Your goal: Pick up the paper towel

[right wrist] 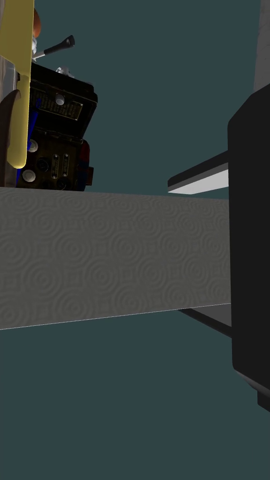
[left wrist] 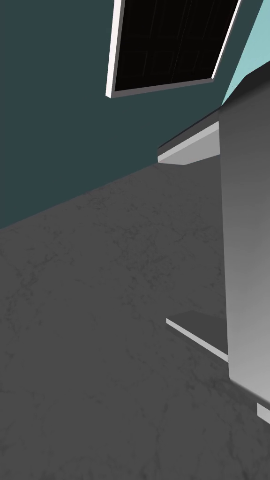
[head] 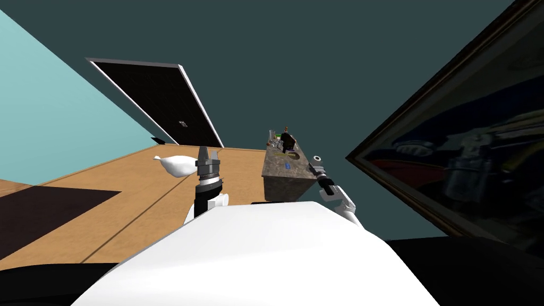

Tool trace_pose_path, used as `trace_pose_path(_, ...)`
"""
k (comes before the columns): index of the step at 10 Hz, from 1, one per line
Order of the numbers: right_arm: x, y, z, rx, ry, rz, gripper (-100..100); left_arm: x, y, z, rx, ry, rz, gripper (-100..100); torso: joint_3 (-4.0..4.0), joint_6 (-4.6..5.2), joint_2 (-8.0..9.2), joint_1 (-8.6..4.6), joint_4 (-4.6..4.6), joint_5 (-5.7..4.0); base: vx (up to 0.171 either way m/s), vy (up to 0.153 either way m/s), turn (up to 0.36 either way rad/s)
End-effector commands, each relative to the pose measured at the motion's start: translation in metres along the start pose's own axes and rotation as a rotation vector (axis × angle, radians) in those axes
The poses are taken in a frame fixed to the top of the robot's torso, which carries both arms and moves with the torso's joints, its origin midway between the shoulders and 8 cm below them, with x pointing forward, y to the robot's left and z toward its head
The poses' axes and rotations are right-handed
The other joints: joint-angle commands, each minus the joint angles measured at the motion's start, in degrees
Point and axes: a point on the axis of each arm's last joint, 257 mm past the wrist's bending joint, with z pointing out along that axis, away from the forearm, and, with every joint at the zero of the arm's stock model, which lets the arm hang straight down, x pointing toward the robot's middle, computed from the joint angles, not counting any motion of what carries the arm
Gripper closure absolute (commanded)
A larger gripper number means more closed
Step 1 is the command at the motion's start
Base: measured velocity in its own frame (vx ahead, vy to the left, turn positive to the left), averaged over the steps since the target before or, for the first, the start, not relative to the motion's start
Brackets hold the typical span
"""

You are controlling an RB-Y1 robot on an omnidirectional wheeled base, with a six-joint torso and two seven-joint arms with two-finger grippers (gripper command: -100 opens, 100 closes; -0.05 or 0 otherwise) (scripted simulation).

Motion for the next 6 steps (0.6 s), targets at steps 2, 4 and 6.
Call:
trace_pose_path(2, -0.002, -0.01, -0.021, 0.022, 0.008, -0.003, 100, 0.0, 0.0, 0.0, 0.0, 0.0, 0.0, 0, -0.02, -0.06, -0.03, -0.03, -0.01, -0.02, 0.039, -0.02, 0.144)
trace_pose_path(4, -0.01, -0.006, -0.028, 0.011, -0.005, -0.008, 100, 0.0, 0.0, 0.0, 0.0, 0.0, 0.0, 0, -0.02, 0.04, -0.01, -0.02, -0.02, -0.01, 0.018, -0.007, -0.02)
trace_pose_path(6, -0.008, -0.008, -0.029, 0.014, 0.0, -0.007, 0, 0.0, 0.0, 0.0, 0.0, 0.0, 0.0, 0, 0.03, 0.0, 0.06, 0.03, 0.01, -0.01, 0.0, 0.0, 0.0)
